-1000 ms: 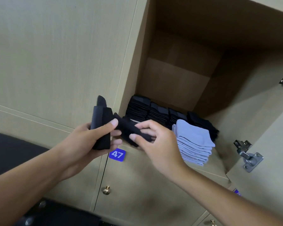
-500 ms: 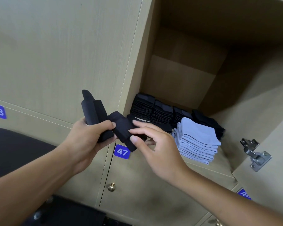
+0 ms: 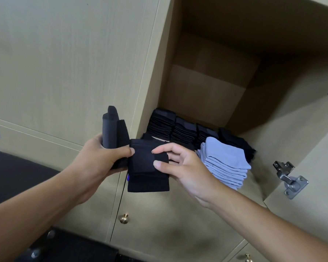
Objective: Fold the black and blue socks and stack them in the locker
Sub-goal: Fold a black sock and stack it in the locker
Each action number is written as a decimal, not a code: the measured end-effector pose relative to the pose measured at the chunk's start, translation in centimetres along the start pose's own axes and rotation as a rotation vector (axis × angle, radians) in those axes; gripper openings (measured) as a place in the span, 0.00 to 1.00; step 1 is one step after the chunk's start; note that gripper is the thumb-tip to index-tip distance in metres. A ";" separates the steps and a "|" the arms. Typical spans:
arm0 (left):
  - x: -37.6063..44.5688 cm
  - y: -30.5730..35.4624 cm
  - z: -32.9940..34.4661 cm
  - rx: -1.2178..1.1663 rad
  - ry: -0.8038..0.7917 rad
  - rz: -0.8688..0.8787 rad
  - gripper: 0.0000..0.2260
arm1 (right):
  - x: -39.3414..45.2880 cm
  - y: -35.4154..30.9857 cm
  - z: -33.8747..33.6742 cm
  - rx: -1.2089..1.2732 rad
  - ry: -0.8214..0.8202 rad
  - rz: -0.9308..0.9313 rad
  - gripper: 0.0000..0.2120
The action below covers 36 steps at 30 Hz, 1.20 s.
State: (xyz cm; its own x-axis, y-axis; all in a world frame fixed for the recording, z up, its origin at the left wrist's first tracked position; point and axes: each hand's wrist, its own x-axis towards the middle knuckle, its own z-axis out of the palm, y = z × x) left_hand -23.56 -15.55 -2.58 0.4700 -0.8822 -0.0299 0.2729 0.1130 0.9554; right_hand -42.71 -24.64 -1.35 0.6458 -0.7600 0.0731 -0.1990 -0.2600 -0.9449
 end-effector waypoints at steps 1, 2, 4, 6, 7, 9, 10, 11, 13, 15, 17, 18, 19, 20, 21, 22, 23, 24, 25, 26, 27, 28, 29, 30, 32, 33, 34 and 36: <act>0.1 0.0 0.1 0.018 0.007 0.012 0.16 | 0.0 -0.1 -0.1 -0.030 0.026 -0.002 0.11; 0.2 -0.1 0.2 0.039 0.013 0.027 0.16 | 0.1 -0.2 -0.3 -0.060 0.054 -0.014 0.11; 0.3 -0.3 0.3 0.102 0.023 0.050 0.16 | 0.5 -0.3 -1.1 -0.105 0.105 -0.054 0.10; 0.6 -0.6 0.3 0.173 0.052 0.056 0.17 | 1.0 -0.5 -2.2 -0.105 0.144 -0.077 0.10; 0.7 -0.7 0.2 0.203 0.064 0.060 0.17 | 1.3 -0.7 -2.8 -0.097 0.167 -0.078 0.09; 0.9 -0.9 0.2 0.247 0.062 0.069 0.18 | 2.1 -1.4 -4.1 -0.088 0.233 -0.080 0.08; 1.0 -0.9 0.4 0.253 0.056 0.065 0.18 | 2.6 -1.9 -5.0 -0.072 0.263 -0.081 0.08; 1.0 -0.9 0.5 0.250 0.048 0.057 0.19 | 3.2 -2.3 -5.9 -0.052 0.288 -0.078 0.07; 1.0 -1.0 0.8 0.242 0.026 0.037 0.19 | 4.6 -3.2 -7.8 -0.021 0.329 -0.074 0.07; 1.1 -1.3 1.1 0.260 0.004 0.022 0.21 | 6.2 -3.8 -9.7 0.006 0.372 -0.060 0.07; 1.2 -1.5 1.4 0.290 -0.002 0.017 0.22 | 7.8 -4.3 -11.1 0.045 0.414 -0.005 0.07; 1.3 -1.6 1.5 0.302 -0.003 0.017 0.22 | 8.6 -4.3 -11.8 0.056 0.427 0.025 0.07; 1.3 -1.8 1.6 0.309 -0.006 0.019 0.21 | 9.4 -4.4 -12.4 0.050 0.440 0.050 0.07; 1.4 -1.9 1.7 0.317 -0.011 0.023 0.21 | 10.2 -4.2 -13.0 0.035 0.456 0.072 0.08; 1.4 -2.0 1.8 0.326 -0.016 0.028 0.21 | 11.0 -4.0 -13.6 0.017 0.473 0.095 0.09; 1.4 -2.2 1.9 0.338 -0.023 0.035 0.21 | 11.8 -3.7 -14.0 0.004 0.485 0.119 0.10; 1.3 -2.3 2.0 0.351 -0.027 0.043 0.21 | 12.4 -3.4 -14.5 -0.004 0.495 0.144 0.11; 1.3 -2.5 2.1 0.365 -0.028 0.051 0.21 | 13.0 -3.1 -14.8 -0.007 0.502 0.165 0.12; 1.3 -2.6 2.2 0.382 -0.025 0.058 0.21 | 13.5 -2.9 -14.9 -0.007 0.506 0.177 0.12; 1.2 -2.7 2.3 0.398 -0.022 0.063 0.21 | 14.0 -2.6 -15.1 -0.001 0.507 0.181 0.12; 1.2 -2.8 2.3 0.407 -0.019 0.066 0.21 | 14.4 -2.3 -15.1 0.004 0.505 0.182 0.13; 1.3 -3.0 2.3 0.411 -0.018 0.069 0.21 | 14.9 -1.9 -15.2 0.003 0.501 0.185 0.13; 1.3 -3.1 2.3 0.414 -0.017 0.073 0.21 | 15.3 -1.6 -15.2 -0.010 0.498 0.193 0.12; 1.4 -3.2 2.2 0.421 -0.018 0.078 0.21 | 15.8 -1.2 -15.3 -0.027 0.495 0.203 0.12; 1.5 -3.4 2.2 0.443 -0.019 0.089 0.21 | 16.5 -0.6 -15.4 -0.048 0.486 0.231 0.12; 1.6 -3.4 2.1 0.451 -0.018 0.091 0.21 | 16.9 -0.4 -15.4 -0.052 0.478 0.244 0.12; 1.6 -3.5 2.1 0.458 -0.016 0.092 0.21 | 17.2 -0.2 -15.5 -0.053 0.466 0.256 0.13; 1.7 -3.5 2.1 0.474 -0.013 0.093 0.21 | 17.7 0.0 -15.6 -0.050 0.437 0.280 0.14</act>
State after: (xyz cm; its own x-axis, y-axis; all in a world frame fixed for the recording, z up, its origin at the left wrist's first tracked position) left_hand -25.46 -18.40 -5.34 0.4631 -0.8841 0.0633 -0.1838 -0.0260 0.9826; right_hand -42.75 -47.40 4.91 0.1972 -0.9794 -0.0438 -0.3620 -0.0313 -0.9316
